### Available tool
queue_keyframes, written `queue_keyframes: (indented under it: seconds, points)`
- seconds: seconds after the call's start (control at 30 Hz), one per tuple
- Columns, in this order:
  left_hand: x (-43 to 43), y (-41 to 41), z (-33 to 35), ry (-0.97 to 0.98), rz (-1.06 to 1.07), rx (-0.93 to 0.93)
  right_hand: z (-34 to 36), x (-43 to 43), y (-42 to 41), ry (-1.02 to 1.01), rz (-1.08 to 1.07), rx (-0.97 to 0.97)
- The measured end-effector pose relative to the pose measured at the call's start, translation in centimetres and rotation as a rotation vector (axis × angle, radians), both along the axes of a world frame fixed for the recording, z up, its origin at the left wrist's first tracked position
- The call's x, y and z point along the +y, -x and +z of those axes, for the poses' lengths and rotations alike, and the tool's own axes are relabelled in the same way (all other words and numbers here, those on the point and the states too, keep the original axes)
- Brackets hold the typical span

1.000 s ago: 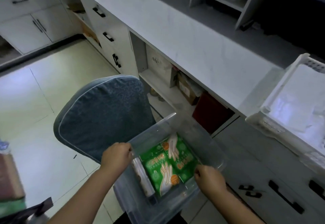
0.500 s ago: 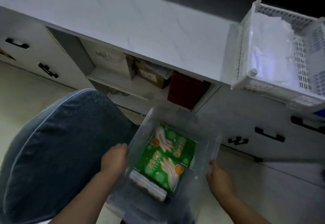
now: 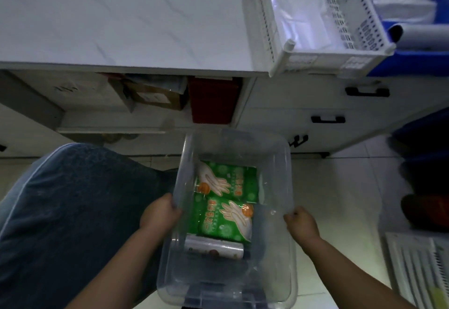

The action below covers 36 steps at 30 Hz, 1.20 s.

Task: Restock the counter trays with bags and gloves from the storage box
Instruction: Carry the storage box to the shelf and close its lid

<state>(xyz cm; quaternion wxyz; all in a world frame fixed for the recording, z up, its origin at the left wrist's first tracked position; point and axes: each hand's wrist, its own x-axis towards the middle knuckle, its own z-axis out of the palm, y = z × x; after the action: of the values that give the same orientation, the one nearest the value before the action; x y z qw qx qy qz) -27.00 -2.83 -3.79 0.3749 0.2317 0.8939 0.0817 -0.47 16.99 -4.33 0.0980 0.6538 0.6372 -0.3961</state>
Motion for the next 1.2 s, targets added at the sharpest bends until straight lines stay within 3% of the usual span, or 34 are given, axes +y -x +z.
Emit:
queue_keyframes:
  seconds: [0.23,0.5,0.9,1.2]
  points:
    - [5.3,-5.0,2.8,-0.005,-0.192,-0.022,3.4,1.0,-8.5,-0.035,-0.158,0.009]
    - [13.6,-16.4,5.9,-0.067,-0.466,0.017,6.3,2.7,-22.6,-0.15,-0.378,0.05]
    - [27.7,-37.2,11.5,-0.199,-0.651,0.172,8.9,12.3,-43.9,-0.404,-0.452,0.147]
    - [38.7,-44.9,14.2,-0.336,-0.678,0.146,12.8,21.2,-51.4,-0.562,-0.613,0.2]
